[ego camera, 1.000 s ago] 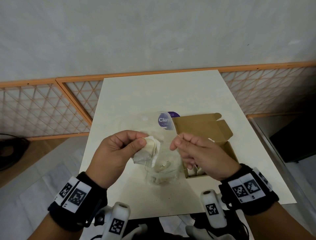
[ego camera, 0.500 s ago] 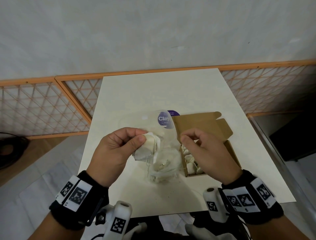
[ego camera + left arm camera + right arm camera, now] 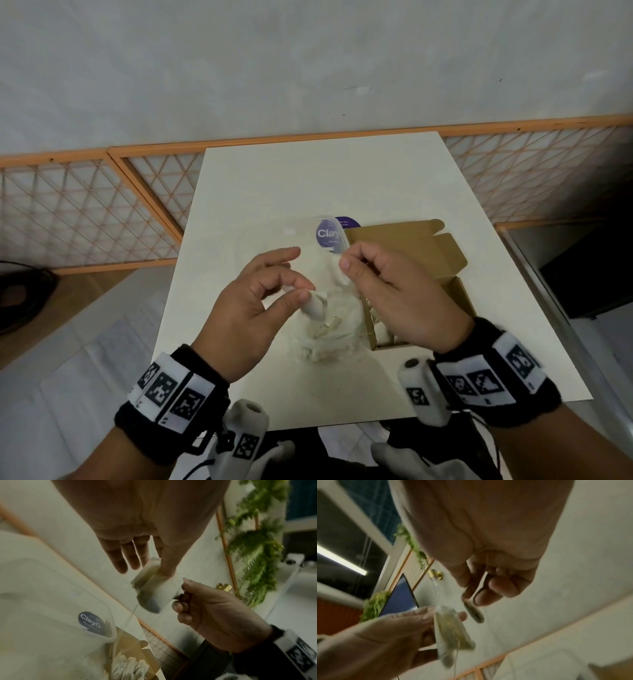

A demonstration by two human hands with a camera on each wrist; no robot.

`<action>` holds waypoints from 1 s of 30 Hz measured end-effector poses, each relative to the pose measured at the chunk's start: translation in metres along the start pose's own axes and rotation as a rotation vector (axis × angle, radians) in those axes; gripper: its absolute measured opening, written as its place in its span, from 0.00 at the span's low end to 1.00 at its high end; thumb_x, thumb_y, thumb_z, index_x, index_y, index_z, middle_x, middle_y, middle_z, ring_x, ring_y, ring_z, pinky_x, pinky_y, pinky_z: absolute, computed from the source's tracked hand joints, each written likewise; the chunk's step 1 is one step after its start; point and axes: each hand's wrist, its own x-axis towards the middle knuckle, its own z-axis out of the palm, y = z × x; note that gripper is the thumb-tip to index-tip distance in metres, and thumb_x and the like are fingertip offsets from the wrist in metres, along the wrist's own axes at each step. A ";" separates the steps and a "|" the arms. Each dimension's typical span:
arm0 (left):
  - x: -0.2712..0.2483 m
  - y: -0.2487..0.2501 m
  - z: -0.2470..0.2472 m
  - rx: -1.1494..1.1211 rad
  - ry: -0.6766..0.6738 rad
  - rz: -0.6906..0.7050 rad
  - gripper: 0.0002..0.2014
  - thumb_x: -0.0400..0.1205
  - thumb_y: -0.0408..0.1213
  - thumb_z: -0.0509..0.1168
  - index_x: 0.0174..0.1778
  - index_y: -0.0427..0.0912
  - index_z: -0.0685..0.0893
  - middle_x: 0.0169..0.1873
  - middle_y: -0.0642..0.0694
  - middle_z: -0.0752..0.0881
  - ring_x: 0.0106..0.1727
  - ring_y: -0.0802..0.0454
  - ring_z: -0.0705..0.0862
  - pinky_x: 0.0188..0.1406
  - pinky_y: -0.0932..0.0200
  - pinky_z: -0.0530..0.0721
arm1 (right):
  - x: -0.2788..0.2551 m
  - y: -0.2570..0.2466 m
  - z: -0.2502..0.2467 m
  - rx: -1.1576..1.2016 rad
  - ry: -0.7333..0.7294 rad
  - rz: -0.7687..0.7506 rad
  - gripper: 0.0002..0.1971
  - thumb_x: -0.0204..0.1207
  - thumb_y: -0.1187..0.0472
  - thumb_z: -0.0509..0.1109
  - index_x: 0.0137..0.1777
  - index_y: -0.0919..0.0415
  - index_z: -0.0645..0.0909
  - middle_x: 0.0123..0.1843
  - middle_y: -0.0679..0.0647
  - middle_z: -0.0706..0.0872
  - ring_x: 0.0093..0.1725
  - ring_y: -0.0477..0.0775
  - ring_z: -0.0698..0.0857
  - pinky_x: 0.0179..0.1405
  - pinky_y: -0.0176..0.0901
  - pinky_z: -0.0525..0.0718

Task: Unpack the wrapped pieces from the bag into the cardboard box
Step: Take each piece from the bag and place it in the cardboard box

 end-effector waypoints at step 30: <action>0.017 0.021 0.023 -0.274 -0.382 -0.027 0.06 0.86 0.33 0.69 0.54 0.33 0.87 0.65 0.40 0.88 0.70 0.43 0.85 0.76 0.45 0.80 | -0.006 0.007 -0.037 -0.037 -0.236 -0.031 0.12 0.92 0.55 0.63 0.46 0.55 0.82 0.37 0.54 0.82 0.38 0.50 0.82 0.44 0.57 0.84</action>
